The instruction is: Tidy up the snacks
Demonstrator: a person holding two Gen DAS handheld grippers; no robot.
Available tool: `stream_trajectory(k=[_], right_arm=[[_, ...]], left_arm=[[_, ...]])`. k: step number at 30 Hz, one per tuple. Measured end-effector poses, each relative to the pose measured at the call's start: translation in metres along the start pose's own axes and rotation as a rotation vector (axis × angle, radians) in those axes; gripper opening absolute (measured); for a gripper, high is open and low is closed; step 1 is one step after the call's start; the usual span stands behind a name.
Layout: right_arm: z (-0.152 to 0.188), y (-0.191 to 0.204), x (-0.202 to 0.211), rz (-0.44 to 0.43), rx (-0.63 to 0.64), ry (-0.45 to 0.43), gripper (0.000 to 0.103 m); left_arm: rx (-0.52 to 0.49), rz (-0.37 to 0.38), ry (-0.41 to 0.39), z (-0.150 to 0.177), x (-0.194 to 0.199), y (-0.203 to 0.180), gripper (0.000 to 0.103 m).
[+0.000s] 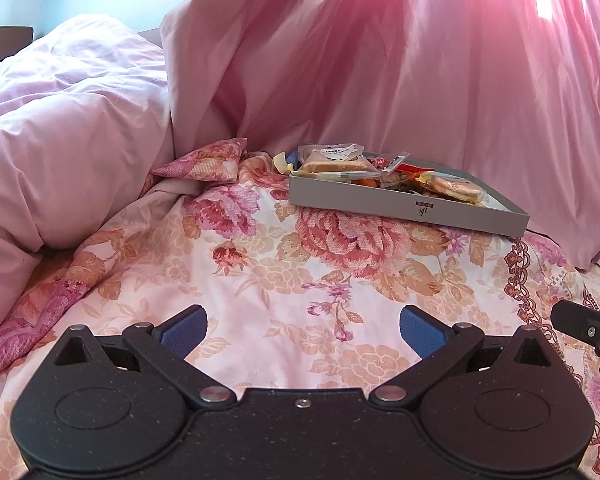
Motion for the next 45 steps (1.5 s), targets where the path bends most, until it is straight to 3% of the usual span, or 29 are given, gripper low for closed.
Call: stream_trajectory(k=[37, 45], right_arm=[[-0.0001, 0.0004, 0.0005, -0.001, 0.000, -0.003, 0.103], [0.0001, 0.0005, 0.0006, 0.000, 0.000, -0.002, 0.103]], left_arm=[[0.002, 0.003, 0.000, 0.0001, 0.0002, -0.0003, 0.102], [-0.007, 0.003, 0.041, 0.0011, 0.0005, -0.0042, 0.101]])
Point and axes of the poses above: each gripper's, at about its wrist camera, not at the fingertips, and x roughly against the way its jaws point, y to its left, z to its underside, the point moved 9 cm from there along -x, roughly the way its jaws point, and after that the axes turned 12 degrees about y, right-handed, at the moved point
